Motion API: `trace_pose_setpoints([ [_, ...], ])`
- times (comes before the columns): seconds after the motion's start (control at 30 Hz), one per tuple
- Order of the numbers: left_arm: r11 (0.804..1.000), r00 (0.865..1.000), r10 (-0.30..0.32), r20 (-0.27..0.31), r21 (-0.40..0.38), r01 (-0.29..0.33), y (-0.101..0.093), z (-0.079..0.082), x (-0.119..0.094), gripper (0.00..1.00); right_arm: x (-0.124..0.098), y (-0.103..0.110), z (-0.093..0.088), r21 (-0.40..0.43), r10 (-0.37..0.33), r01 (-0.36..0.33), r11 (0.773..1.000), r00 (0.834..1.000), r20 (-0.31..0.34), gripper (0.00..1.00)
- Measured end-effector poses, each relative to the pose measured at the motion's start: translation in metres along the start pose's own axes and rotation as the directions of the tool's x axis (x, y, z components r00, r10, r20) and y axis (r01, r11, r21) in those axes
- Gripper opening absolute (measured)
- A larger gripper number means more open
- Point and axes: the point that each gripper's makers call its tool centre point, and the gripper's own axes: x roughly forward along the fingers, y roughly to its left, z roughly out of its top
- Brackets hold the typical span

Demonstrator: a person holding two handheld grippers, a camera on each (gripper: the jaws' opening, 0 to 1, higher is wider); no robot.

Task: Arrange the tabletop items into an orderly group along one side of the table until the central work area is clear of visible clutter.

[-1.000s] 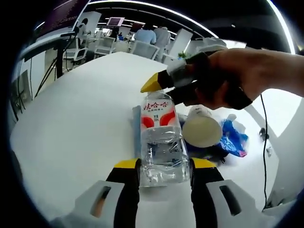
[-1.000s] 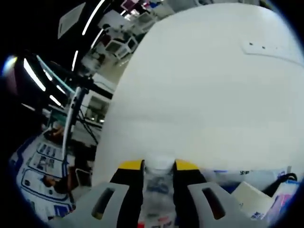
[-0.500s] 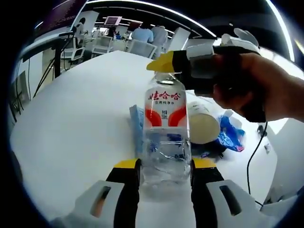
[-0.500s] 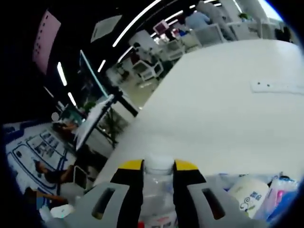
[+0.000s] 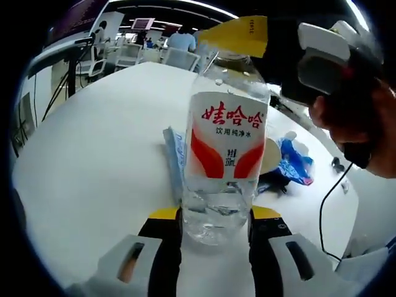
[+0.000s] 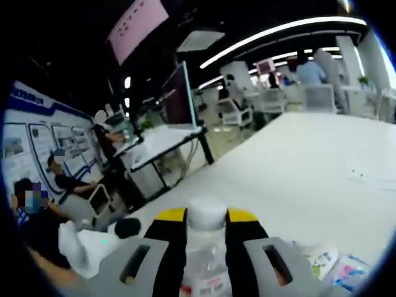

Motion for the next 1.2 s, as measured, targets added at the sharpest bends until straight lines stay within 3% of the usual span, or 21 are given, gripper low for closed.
trace_pose_setpoints([
  [0.07,1.0,1.0,0.0,-0.001,0.01,0.0,-0.001,-0.001,-0.001,0.4,-0.006,0.01,-0.001,-0.061,0.024,-0.024,0.998,1.0,0.0,0.19],
  [0.43,0.998,0.999,-0.039,-0.017,0.04,0.039,-0.007,-0.007,-0.007,0.43,-0.039,0.036,-0.016,-0.174,0.065,-0.069,0.982,0.997,-0.029,0.19],
  [0.63,0.998,0.999,-0.046,-0.018,0.045,0.047,-0.012,-0.01,-0.009,0.46,-0.055,0.043,-0.024,-0.187,0.061,-0.067,0.98,0.997,-0.036,0.19],
  [0.7,0.996,0.999,-0.042,-0.026,0.082,0.044,-0.012,-0.012,-0.01,0.47,-0.06,0.046,-0.027,-0.196,0.063,-0.07,0.978,0.997,-0.041,0.19],
  [0.93,0.994,0.999,-0.039,-0.024,0.103,0.041,-0.013,-0.015,-0.01,0.47,-0.063,0.057,-0.033,-0.256,0.064,-0.078,0.964,0.996,-0.062,0.2],
  [1.2,0.994,0.999,-0.04,-0.013,0.1,0.041,-0.016,-0.015,-0.016,0.47,-0.064,0.057,-0.034,-0.238,0.055,-0.068,0.969,0.997,-0.062,0.2],
])
